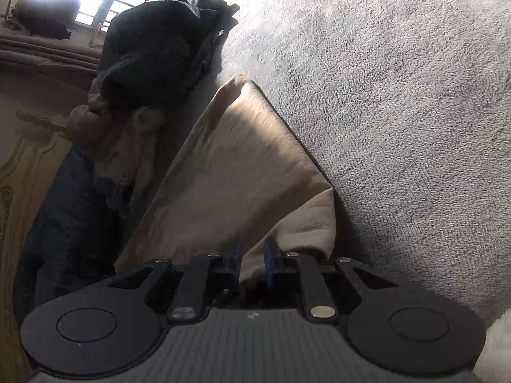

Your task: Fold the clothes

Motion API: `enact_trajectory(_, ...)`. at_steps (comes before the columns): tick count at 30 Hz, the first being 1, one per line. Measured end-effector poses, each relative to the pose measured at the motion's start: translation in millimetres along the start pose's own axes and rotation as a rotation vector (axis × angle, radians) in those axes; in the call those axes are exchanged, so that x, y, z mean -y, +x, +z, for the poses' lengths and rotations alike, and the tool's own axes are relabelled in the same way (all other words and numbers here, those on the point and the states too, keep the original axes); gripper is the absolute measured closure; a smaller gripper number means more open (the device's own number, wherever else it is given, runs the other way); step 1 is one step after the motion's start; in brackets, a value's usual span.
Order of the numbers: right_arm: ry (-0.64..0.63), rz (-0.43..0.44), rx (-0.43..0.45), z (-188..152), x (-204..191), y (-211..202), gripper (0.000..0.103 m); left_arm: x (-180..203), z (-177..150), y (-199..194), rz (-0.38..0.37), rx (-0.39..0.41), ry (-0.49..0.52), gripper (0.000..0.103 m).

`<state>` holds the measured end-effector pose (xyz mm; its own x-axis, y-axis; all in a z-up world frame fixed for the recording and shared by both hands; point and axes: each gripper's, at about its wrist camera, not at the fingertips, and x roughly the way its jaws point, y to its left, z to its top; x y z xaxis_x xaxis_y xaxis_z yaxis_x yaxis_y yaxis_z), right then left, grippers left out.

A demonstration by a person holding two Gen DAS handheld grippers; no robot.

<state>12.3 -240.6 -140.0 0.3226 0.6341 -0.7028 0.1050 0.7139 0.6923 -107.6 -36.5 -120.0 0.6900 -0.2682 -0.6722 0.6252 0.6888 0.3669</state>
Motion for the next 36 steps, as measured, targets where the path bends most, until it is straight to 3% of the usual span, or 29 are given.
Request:
enact_trajectory(1, 0.016, -0.009, -0.016, -1, 6, 3, 0.101, -1, -1, 0, -0.01, -0.001, -0.014, 0.075)
enact_trajectory(2, 0.034, -0.014, -0.031, -2, 13, 6, 0.103, -2, -2, -1, -0.015, 0.007, -0.029, 0.074)
enact_trajectory(5, 0.026, -0.02, -0.04, -2, 12, 5, 0.103, -10, -2, -4, -0.059, 0.012, -0.075, 0.074)
enact_trajectory(11, -0.039, -0.055, -0.024, -9, 2, 3, 0.103, -60, -14, -30, -0.219, 0.013, -0.338, 0.072)
enact_trajectory(16, -0.096, -0.083, -0.014, -11, -5, 1, 0.103, -108, -36, -53, -0.178, 0.022, -0.614, 0.066)
enact_trajectory(20, -0.183, -0.14, -0.007, -15, -22, -2, 0.103, -119, -64, -40, -0.105, -0.066, -0.71, 0.066)
enact_trajectory(25, -0.41, -0.194, 0.046, -22, -73, -15, 0.103, -127, -84, -40, -0.129, -0.029, -0.856, 0.066)
enact_trajectory(30, -0.66, -0.233, 0.089, -27, -119, 8, 0.103, -130, -86, -43, -0.137, -0.027, -0.894, 0.066)
enact_trajectory(32, -0.758, -0.337, 0.035, -38, -114, 39, 0.103, -129, -88, -44, -0.133, -0.025, -0.899, 0.066)
enact_trajectory(36, -0.835, -0.354, 0.08, -56, -101, 48, 0.103, -134, -92, -45, -0.149, -0.022, -0.94, 0.066)
